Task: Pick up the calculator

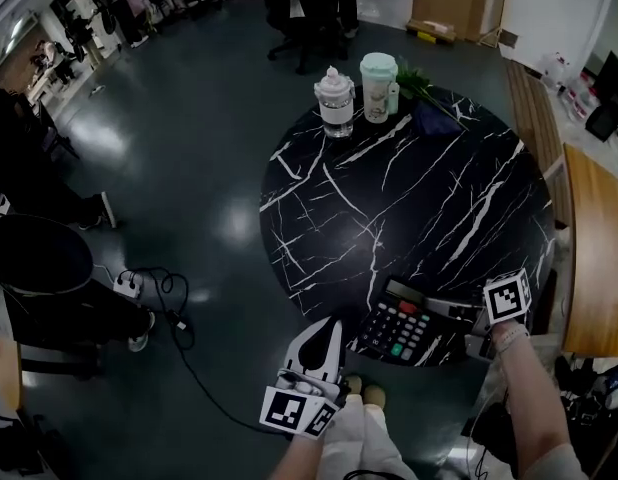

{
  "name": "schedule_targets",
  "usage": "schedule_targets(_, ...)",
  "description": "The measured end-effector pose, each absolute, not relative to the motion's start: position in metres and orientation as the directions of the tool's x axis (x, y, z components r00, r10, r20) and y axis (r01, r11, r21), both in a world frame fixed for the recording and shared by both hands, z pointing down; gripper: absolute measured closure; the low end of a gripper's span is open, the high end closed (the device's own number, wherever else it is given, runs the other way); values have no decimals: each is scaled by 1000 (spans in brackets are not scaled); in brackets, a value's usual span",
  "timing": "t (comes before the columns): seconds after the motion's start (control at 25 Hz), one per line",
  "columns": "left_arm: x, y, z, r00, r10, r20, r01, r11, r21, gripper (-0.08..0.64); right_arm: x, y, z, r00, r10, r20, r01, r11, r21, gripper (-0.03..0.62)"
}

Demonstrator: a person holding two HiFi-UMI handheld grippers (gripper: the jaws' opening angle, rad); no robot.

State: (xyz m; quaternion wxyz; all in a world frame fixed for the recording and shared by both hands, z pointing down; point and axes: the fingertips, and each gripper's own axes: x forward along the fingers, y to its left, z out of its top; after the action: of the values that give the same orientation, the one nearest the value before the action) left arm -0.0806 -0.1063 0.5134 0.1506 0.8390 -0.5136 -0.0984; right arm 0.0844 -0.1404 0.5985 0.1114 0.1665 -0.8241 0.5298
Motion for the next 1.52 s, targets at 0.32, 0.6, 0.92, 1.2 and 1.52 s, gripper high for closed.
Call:
schedule_targets(0.32,-75,-108,484,484,-874,-44,-814,-468,344,552,96,-145,557,-919,-273,284,-373,373,-850,541)
schedule_targets(0.6,-69,-111,442,505,-860,-77,-808,-502,310,552,106,-147,505,-917,-318,239,-363,421,-831,541)
schedule_targets(0.92,-57,-107,405,549,-831,-93,-788,-551,274,552,115,-138,462,-910,-377,176,-343,441,-829,541)
schedule_targets(1.2,-47,-109,393,577,-811,-95,-771,-580,265,552,117,-130,446,-906,-387,171,-347,449,-823,541)
schedule_targets(1.52,-40,-114,390,598,-796,-95,-760,-601,249,552,111,-129,447,-905,-392,167,-345,444,-827,541)
